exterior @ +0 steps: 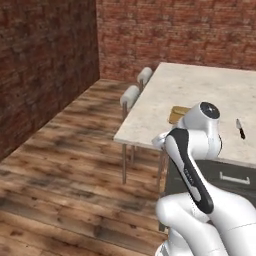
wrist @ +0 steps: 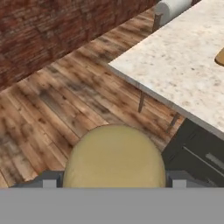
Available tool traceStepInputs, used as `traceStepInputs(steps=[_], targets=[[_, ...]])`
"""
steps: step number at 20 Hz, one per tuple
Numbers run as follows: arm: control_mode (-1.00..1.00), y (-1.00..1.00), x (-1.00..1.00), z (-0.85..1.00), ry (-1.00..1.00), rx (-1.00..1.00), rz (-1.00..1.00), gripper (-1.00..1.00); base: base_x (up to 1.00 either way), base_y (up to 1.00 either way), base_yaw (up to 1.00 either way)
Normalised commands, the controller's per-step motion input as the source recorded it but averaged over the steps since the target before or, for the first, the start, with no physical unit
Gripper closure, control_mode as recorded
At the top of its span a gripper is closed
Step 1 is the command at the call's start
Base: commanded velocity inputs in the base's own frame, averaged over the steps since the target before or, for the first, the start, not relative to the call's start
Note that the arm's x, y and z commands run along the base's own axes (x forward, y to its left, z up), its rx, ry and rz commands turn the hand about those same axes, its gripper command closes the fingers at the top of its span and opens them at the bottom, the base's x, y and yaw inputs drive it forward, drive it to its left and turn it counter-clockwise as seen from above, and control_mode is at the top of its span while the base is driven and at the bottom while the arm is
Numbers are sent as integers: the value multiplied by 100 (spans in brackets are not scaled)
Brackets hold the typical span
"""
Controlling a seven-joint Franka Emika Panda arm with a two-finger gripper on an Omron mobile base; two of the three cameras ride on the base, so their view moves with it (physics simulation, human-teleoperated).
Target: Retrieve the sausage and cheese from the fridge and place them on the cutting board on the counter.
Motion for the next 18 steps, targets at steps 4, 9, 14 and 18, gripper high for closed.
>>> traceStepInputs(steps=[4,9,14,18], targets=[[100,0,0,0,0,0,0,100,12,33,-38],[100,0,0,0,0,0,0,100,-1,-52,-15],[100,0,0,0,0,0,0,100,52,3,-27],[100,0,0,0,0,0,0,100,58,12,-36]])
